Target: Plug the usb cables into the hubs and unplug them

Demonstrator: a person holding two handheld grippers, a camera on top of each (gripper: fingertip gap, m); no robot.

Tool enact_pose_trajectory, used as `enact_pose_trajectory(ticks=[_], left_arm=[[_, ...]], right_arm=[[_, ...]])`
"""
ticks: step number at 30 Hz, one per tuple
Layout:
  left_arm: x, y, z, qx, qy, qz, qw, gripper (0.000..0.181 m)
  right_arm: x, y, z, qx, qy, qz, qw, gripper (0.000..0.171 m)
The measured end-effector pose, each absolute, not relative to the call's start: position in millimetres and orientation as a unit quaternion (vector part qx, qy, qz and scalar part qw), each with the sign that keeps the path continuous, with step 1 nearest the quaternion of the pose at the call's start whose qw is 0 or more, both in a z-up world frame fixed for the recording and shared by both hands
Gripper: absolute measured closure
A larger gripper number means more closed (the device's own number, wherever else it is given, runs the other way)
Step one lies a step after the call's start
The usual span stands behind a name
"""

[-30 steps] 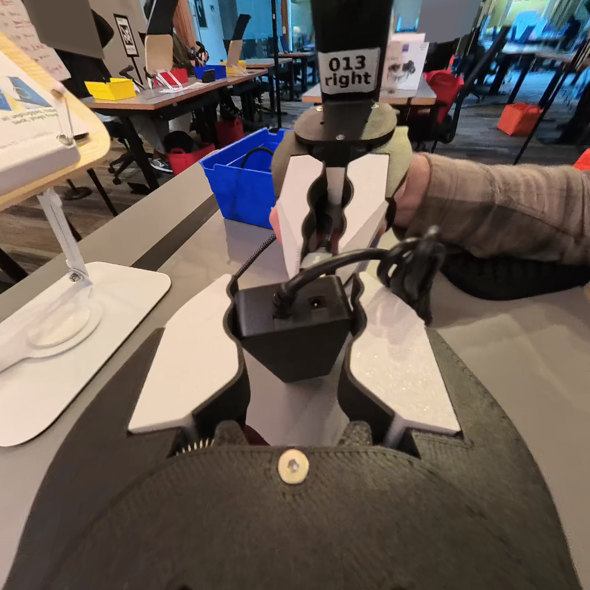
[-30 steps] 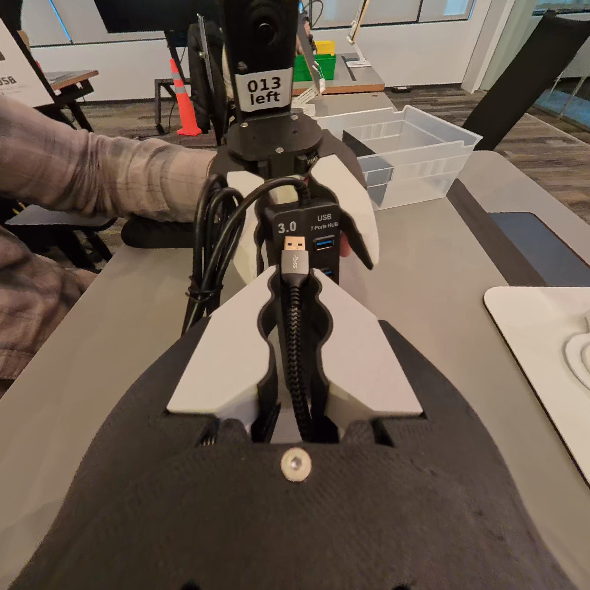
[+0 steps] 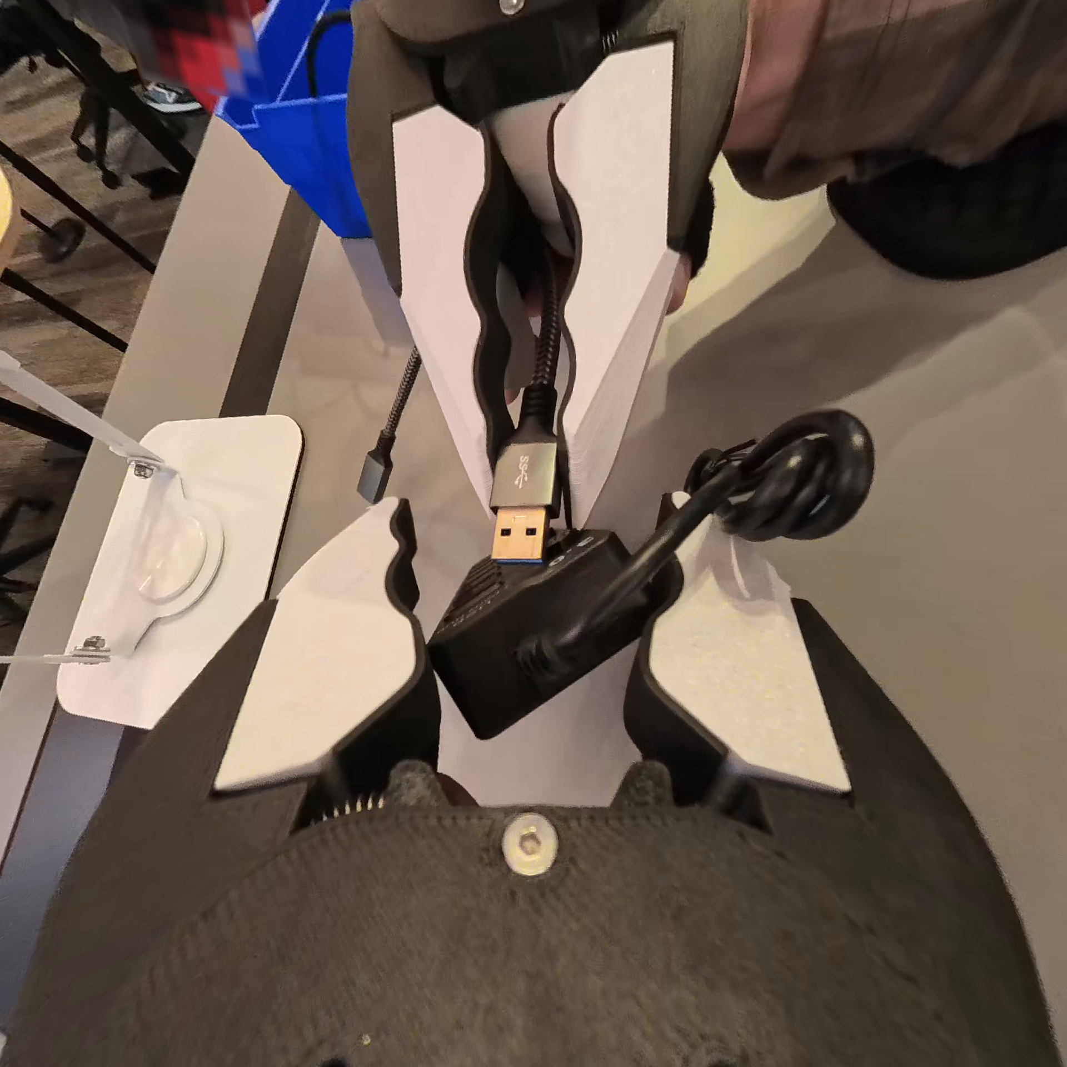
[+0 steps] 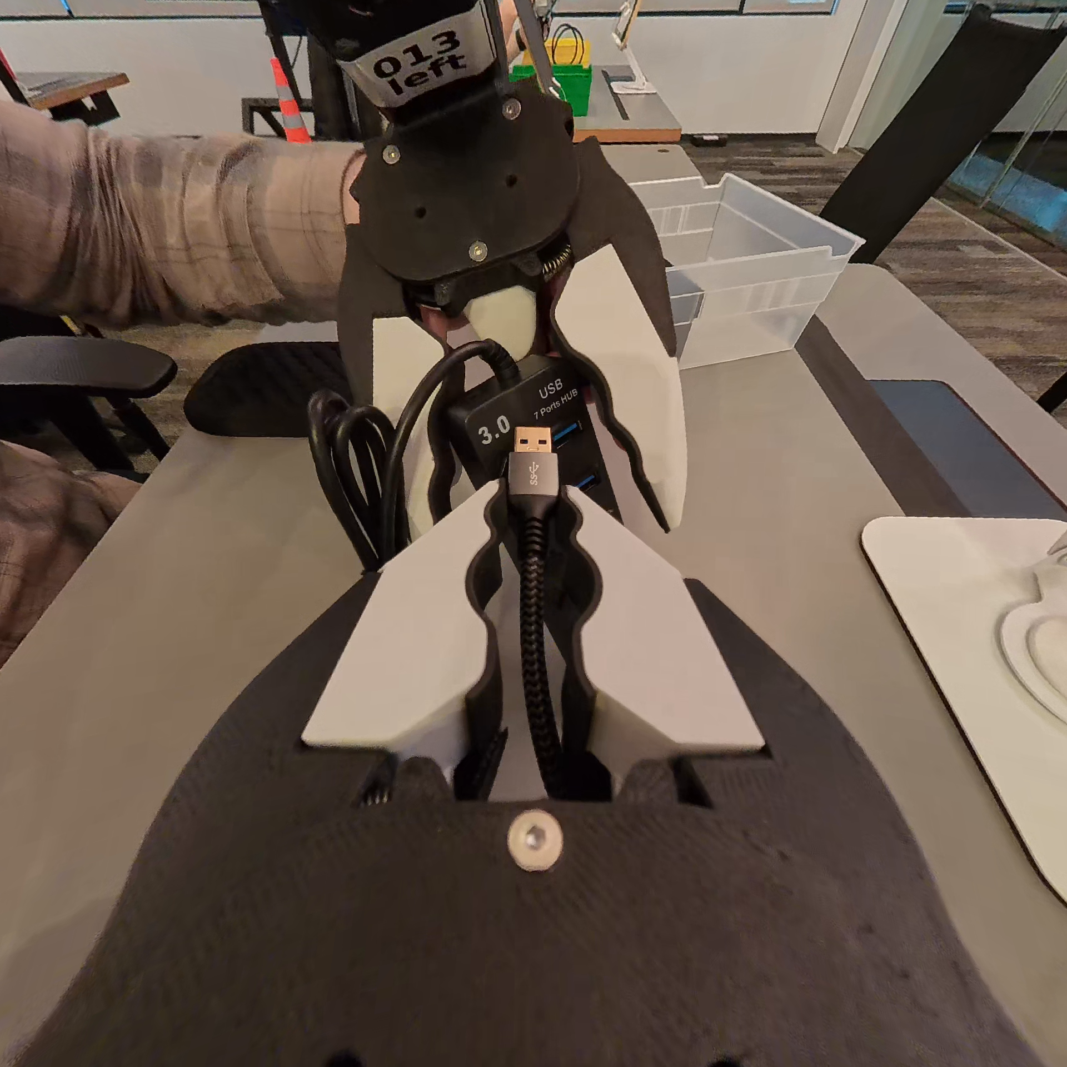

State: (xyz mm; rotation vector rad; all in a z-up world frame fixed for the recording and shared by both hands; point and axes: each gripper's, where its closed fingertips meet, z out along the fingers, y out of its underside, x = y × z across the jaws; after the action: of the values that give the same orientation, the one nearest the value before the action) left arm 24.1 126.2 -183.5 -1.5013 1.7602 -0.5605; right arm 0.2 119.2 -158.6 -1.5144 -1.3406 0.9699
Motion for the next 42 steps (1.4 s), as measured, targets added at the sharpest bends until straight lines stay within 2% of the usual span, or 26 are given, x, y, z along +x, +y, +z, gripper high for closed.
enact_pose_trajectory(ticks=[9,12,13,15,19,21,24,30,35,39,42], left_arm=[[21.3,136.4,-182.6,-0.632,0.645,-0.214,0.372,0.1],[23.4,138.0,-184.2,-0.657,0.616,-0.226,0.37,0.092],[22.7,138.2,-187.7,-0.662,0.618,-0.216,0.366,0.095],[20.8,141.4,-191.1,-0.668,0.615,-0.193,0.372,0.112],[15.6,146.2,-191.3,-0.665,0.621,-0.17,0.378,0.125],[10.8,150.9,-185.8,-0.649,0.638,-0.135,0.391,0.151],[6.7,146.4,-180.6,-0.639,0.668,-0.146,0.353,0.154],[-10.8,149.5,-182.2,-0.594,0.746,-0.077,0.293,0.156],[-30.4,145.2,-182.2,-0.584,0.787,-0.046,0.194,0.156],[-44.3,138.7,-188.1,-0.561,0.816,-0.056,0.124,0.155],[-46.3,138.1,-187.9,-0.541,0.829,-0.075,0.115,0.154]], right_arm=[[-0.4,125.0,-158.5,-0.618,-0.528,0.38,0.442,0.158],[-2.7,125.8,-159.1,-0.62,-0.525,0.376,0.445,0.159],[-3.4,127.0,-160.8,-0.623,-0.525,0.372,0.445,0.159],[-3.1,130.5,-162.6,-0.628,-0.52,0.367,0.448,0.159],[-2.0,133.7,-161.7,-0.632,-0.513,0.366,0.452,0.158],[0.2,135.1,-159.2,-0.632,-0.51,0.366,0.455,0.158],[3.3,134.5,-157.1,-0.632,-0.512,0.365,0.453,0.158],[9.4,131.0,-157.2,-0.637,-0.522,0.364,0.436,0.158],[13.2,130.6,-159.1,-0.637,-0.525,0.369,0.427,0.158],[11.8,128.3,-163.8,-0.638,-0.53,0.372,0.417,0.158],[11.2,126.9,-165.9,-0.638,-0.533,0.374,0.412,0.158]])
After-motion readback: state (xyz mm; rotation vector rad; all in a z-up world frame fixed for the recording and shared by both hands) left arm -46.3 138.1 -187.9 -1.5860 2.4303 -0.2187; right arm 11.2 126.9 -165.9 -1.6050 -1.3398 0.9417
